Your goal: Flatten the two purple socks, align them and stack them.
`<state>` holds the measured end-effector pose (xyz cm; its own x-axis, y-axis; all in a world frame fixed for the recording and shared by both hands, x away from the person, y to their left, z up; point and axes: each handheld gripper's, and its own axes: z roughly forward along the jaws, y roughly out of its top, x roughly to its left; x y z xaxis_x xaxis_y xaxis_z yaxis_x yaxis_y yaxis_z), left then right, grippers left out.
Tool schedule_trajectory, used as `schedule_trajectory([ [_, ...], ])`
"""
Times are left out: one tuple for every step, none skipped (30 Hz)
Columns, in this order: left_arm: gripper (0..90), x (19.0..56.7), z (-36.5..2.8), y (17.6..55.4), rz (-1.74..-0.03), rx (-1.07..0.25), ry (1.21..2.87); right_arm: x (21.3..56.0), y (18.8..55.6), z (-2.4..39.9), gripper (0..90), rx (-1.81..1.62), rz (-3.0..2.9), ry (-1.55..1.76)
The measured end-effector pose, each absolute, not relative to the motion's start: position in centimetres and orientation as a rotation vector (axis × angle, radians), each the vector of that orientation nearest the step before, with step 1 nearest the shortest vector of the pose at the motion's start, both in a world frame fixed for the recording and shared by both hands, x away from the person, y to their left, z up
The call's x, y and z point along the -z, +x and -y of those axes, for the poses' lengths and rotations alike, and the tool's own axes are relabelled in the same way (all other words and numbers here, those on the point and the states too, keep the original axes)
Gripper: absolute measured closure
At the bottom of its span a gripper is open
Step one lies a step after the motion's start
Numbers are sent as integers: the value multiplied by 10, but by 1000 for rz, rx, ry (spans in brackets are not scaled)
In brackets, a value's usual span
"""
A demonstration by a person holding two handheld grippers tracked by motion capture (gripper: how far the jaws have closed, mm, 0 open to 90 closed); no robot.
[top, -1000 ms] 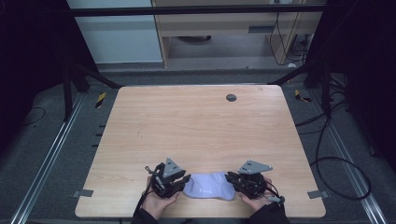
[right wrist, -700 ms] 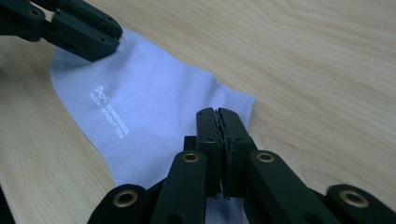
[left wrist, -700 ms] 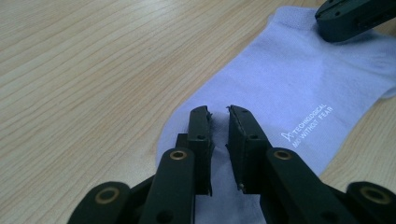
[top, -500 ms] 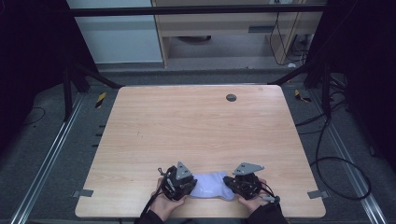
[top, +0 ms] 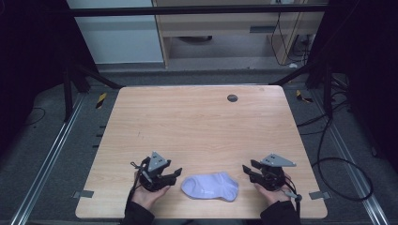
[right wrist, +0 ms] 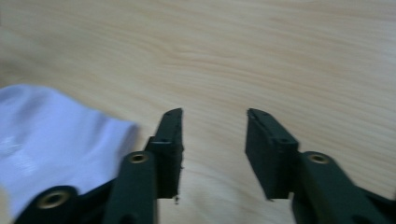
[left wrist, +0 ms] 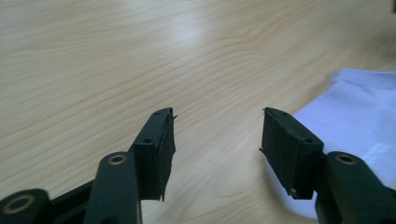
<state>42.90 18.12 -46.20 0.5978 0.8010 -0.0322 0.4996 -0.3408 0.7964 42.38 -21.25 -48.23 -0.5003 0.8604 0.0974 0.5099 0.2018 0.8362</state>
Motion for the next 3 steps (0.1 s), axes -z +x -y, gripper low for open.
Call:
schedule_trajectory([
  [428,464,-189,431,-1054,-484,2002,483,425,217,470,-1209,-2066,1295],
  [425,465,-193,432,-1068,-485,2001,484,427,223,439,-1198,-2042,1311],
  [420,467,-200,434,-1089,-489,1991,485,427,227,417,-1189,-2032,1324],
])
